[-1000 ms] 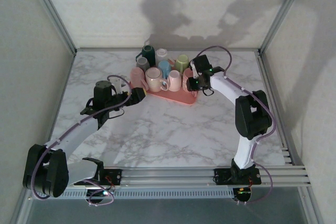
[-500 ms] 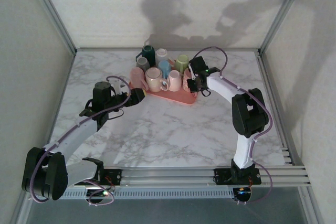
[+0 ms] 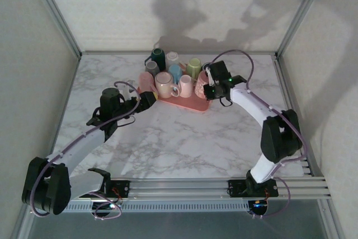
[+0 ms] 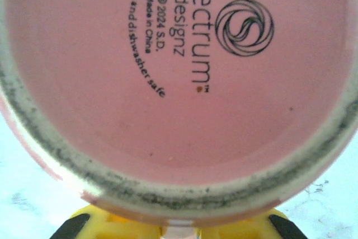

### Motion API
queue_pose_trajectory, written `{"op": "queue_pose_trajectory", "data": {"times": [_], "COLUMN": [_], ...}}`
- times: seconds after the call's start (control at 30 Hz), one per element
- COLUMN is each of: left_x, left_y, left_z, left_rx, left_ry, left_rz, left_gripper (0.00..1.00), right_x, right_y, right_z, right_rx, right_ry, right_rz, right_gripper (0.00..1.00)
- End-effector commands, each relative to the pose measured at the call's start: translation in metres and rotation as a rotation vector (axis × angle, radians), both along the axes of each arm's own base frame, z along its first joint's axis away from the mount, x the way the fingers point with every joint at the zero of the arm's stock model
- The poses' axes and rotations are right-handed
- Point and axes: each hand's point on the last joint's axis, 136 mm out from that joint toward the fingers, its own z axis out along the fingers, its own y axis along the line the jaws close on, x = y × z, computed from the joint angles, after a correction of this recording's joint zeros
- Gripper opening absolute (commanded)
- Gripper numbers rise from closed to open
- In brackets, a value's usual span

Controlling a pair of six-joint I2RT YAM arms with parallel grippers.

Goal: Turn the mug right side up

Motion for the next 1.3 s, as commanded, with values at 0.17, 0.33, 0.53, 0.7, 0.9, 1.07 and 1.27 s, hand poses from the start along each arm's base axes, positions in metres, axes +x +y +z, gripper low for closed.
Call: {"op": "queue_pose_trajectory", "data": {"times": [0.17,0.33,0.53,0.7,0.9,1.07,1.27], "left_x": [-0.004,-0.011,-0.017,-0.021,-0.028,-0.028,-0.022], "left_y": [-0.013,-0.029,-0.051,-0.067,-0.083,-0.095,-0.093], "left_z": [0.041,0.063,0.076,0.081,0.100,0.113,0.115], "left_rx": [-0.262,-0.370,-0.495,-0.530,-0.639,-0.679,-0.765], "left_ry": [-0.011,-0.026,0.037,0.048,0.033,0.028,0.069], "left_rz": [0.055,0.018,-0.045,-0.091,-0.174,-0.200,-0.171], "left_gripper": [0.87,0.86,0.79,0.79,0.77,0.76,0.67], "right_x": [-0.023,-0.042,-0.054,-0.059,-0.063,-0.063,-0.064], "right_y": [0.024,0.041,0.057,0.068,0.077,0.082,0.086], "right_z": [0.091,0.132,0.173,0.197,0.216,0.221,0.221], "right_rx": [0.301,0.530,0.750,0.912,1.063,1.134,1.195], "right_ry": [-0.143,-0.157,-0.162,-0.145,-0.109,-0.078,-0.050], "right_rz": [0.035,0.076,0.106,0.119,0.134,0.134,0.141], "right_gripper": [0.00,0.00,0.00,0.00,0.00,0.00,0.00]}}
